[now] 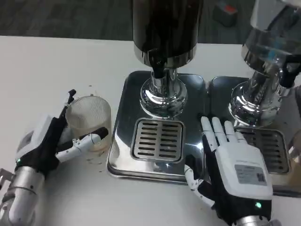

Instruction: Grasp the cup under the faucet to collect the drink, then remove the cup.

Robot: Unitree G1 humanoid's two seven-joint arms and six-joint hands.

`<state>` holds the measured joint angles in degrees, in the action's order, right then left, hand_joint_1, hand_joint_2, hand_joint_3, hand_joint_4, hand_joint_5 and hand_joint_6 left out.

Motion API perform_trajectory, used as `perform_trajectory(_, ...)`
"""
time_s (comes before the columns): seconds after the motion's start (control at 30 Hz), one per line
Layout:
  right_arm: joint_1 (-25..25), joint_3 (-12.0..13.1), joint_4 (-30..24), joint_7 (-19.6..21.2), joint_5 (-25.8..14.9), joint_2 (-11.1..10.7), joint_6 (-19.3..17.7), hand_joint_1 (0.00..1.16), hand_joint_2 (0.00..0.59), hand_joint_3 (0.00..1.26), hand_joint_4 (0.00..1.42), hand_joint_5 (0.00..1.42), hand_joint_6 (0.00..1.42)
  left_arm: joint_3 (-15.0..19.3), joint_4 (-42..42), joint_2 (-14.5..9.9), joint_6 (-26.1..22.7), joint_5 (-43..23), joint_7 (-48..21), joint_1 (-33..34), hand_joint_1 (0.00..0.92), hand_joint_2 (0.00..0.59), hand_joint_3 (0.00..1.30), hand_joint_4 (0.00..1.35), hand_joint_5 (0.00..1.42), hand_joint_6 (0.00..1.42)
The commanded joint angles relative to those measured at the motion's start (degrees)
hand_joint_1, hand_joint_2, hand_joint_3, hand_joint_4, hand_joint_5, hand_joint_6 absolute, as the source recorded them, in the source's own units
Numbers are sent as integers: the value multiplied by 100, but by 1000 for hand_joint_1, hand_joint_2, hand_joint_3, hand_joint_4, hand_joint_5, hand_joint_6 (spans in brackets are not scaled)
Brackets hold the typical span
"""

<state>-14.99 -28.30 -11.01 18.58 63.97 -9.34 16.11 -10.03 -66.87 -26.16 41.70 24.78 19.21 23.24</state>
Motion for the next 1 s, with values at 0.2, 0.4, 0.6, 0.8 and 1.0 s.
perform_trajectory(0.2, -34, -32, -17, 49, 38, 75, 54, 399, 535, 43, 0, 13, 122, -195, -113, -11, 128, 215, 275, 67, 297, 102, 342, 428, 715, 821)
perform_trajectory(0.4, -40, -27, -16, 49, 27, 99, 70, 401, 535, 44, 0, 18, 131, -239, -161, -2, 204, 148, 351, 103, 358, 118, 472, 572, 836, 940)
perform_trajectory(0.6, -31, -33, -4, 36, 30, 112, 83, 404, 535, 44, 0, 34, 153, -464, -108, -58, 302, 456, 874, 115, 391, 110, 520, 628, 892, 987)
perform_trajectory(0.8, -32, -28, -7, 29, 24, 109, 89, 405, 535, 44, 0, 38, 156, -499, -80, -54, 357, 555, 1341, 107, 406, 110, 578, 688, 942, 1028)
perform_trajectory(1.0, -28, -14, -10, 13, -1, 103, 84, 405, 535, 47, 0, 39, 164, -645, -6, -99, 343, 888, 1839, 146, 453, 98, 621, 748, 994, 1057)
